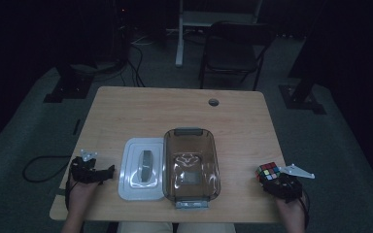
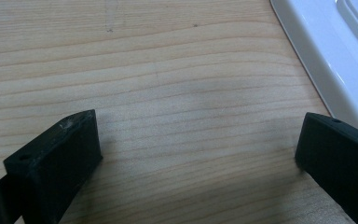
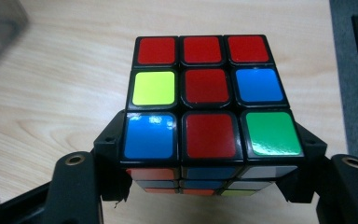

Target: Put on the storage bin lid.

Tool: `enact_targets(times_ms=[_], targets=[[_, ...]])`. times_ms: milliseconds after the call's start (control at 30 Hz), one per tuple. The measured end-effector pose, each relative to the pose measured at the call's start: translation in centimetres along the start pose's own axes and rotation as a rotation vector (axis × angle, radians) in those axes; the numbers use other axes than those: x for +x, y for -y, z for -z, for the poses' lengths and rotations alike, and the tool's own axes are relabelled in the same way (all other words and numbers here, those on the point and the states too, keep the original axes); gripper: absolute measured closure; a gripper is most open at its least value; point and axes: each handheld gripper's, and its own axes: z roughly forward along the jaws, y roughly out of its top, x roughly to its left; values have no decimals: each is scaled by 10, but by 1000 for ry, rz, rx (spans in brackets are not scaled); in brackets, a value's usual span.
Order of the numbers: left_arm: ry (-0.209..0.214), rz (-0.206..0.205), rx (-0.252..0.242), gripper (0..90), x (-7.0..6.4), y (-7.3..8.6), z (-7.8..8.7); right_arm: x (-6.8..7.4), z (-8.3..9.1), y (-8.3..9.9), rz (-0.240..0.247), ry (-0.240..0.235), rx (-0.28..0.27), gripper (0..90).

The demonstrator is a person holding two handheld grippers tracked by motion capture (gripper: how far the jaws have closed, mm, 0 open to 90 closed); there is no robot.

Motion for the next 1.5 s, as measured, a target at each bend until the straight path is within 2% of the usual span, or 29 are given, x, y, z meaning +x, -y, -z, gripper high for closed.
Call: enact_targets(times_ms=[133,433,500,733,800,1000,1333,1500], targets=[[0,0,0,7,0,0,0,3,9,-14,19,-15,-31,337],[0,-1,1,7,0,0,0,16,26,-47,105,-52,-79,337],[0,-1,1,7,0,0,0,20,29,-52,122,-52,-89,337],[0,-1,1,7,0,0,0,37,38,-66,183,-107,-106,337],[0,-1,1,7,0,0,0,42,41,-71,202,-111,-116,337],[-1,-1,0,7,0,0,0,56,51,-87,246,-187,-151,337],[0,-1,-1,7,0,0,0,96,65,-110,357,-335,-197,337],[-1,-1,0,7,0,0,0,116,64,-116,424,-381,-182,337]])
